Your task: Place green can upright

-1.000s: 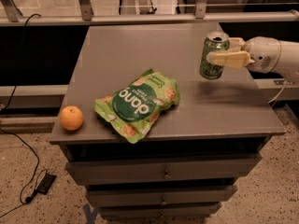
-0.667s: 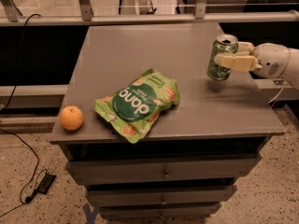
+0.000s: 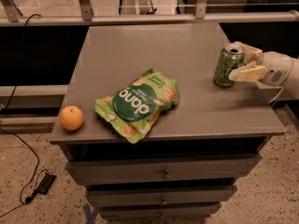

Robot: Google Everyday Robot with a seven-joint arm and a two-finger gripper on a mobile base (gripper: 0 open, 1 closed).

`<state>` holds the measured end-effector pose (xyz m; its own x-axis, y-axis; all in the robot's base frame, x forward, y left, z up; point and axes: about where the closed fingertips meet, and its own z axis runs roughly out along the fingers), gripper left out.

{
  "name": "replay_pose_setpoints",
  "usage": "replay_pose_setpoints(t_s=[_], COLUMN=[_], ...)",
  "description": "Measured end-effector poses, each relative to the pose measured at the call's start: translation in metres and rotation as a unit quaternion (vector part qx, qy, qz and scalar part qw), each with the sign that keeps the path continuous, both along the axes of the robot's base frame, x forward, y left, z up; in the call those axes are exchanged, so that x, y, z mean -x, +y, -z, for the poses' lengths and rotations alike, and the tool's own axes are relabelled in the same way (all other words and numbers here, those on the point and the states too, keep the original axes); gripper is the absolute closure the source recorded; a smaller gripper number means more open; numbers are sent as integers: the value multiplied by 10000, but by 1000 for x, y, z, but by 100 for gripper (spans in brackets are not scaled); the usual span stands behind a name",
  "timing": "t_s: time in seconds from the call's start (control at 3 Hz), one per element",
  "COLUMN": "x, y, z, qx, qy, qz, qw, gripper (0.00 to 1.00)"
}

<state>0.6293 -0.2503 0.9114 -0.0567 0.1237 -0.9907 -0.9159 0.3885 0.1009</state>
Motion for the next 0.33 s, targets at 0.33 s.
replay_pose_setpoints(t_s=[0.33], x=[0], y=[0], z=[0], qx=[0], qy=[0], qz=[-1], qw=[10000], gripper=[0])
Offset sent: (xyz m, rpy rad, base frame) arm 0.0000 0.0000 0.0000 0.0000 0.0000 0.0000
